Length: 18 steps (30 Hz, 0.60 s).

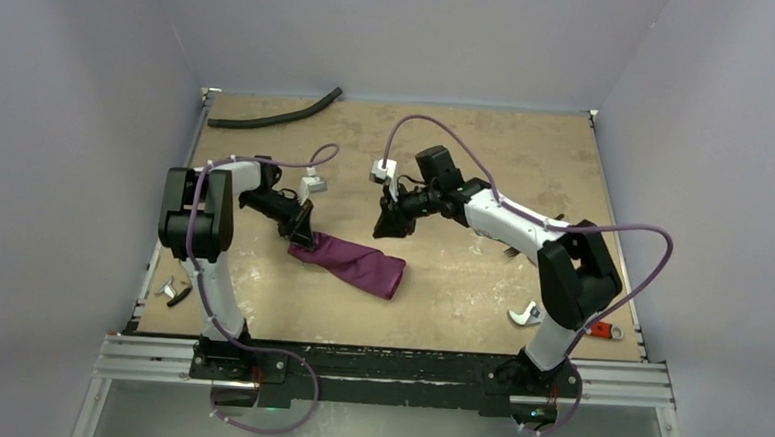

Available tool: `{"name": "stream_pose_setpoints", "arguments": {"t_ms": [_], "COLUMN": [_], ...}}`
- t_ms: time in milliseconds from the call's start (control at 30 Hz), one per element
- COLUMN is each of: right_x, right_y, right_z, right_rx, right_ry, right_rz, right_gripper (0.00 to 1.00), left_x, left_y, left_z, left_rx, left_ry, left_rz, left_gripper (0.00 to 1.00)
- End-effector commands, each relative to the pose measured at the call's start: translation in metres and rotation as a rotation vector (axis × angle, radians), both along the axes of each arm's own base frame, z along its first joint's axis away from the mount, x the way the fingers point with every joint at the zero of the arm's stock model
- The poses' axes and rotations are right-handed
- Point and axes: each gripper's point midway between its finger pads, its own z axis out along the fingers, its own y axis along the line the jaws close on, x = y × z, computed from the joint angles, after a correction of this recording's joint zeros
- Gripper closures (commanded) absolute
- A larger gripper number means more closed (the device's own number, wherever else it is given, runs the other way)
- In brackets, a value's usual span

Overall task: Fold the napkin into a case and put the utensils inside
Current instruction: Rotate the smaller rectangle-folded napkin at the center of the board, then smooth out the smaller rectangle-folded napkin at the center of the board.

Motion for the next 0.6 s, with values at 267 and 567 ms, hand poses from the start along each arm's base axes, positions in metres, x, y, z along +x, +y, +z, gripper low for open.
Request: {"name": "stream_pose_setpoints", "arguments": {"t_ms": [267, 567], "right_x": [-0.017, -0.006], "right_y": [0.089, 0.117], "right_z": [0.032, -0.023], "right_rx": [0.35, 0.324], "right_ry": [0.158, 0.27], "right_rz": [-0.02, -0.213], "right_gripper": [1.0, 1.0], "left_x": [0.009, 0.006], "left_y": [0.007, 0.007], "left_z": [-0.004, -0.007], "left_rx": [-0.052, -0.07], "left_ry": [0.016, 0.047], "left_rz": [0.065, 0.083], "left_gripper": [1.0, 1.0]}}
